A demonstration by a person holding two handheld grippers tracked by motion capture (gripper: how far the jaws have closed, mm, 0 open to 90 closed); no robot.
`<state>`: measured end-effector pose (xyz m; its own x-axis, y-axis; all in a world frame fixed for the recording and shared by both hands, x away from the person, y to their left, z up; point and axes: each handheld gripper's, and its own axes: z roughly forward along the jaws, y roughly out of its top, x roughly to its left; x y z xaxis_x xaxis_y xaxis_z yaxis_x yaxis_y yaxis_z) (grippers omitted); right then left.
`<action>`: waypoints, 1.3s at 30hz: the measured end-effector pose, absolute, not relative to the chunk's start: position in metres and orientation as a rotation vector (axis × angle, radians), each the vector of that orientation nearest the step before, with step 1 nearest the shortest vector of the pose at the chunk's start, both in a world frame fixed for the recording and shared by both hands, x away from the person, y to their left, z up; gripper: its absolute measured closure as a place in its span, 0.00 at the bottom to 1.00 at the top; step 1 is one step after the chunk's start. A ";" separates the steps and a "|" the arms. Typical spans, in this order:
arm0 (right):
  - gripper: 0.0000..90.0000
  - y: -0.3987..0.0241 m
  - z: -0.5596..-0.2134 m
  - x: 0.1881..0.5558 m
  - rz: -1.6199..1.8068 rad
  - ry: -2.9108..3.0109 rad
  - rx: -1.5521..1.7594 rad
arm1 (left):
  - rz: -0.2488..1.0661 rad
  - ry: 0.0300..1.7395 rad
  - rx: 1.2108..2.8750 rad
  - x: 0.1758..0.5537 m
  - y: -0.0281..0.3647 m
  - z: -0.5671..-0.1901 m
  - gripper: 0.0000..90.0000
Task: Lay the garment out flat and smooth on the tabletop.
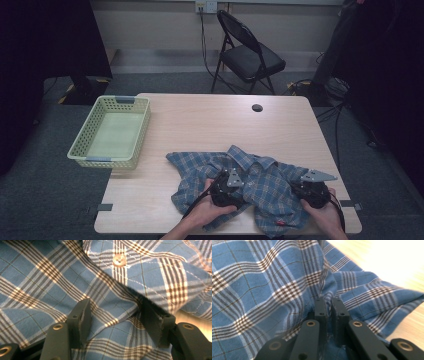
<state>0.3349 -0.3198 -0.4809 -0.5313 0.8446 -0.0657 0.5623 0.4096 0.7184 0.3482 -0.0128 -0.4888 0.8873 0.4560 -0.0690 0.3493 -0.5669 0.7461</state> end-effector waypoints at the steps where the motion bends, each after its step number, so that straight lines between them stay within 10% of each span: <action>1: 0.95 -0.322 -0.479 0.334 0.922 2.232 1.211 | 0.150 0.573 2.221 0.348 -0.011 -0.486 0.46; 23: 0.94 -0.327 -0.482 0.336 0.928 2.221 1.229 | 0.187 0.854 1.987 0.399 0.130 -0.450 0.70; 39: 0.93 -0.327 -0.484 0.336 0.920 2.227 1.215 | 0.248 0.860 2.230 0.400 0.113 -0.485 0.46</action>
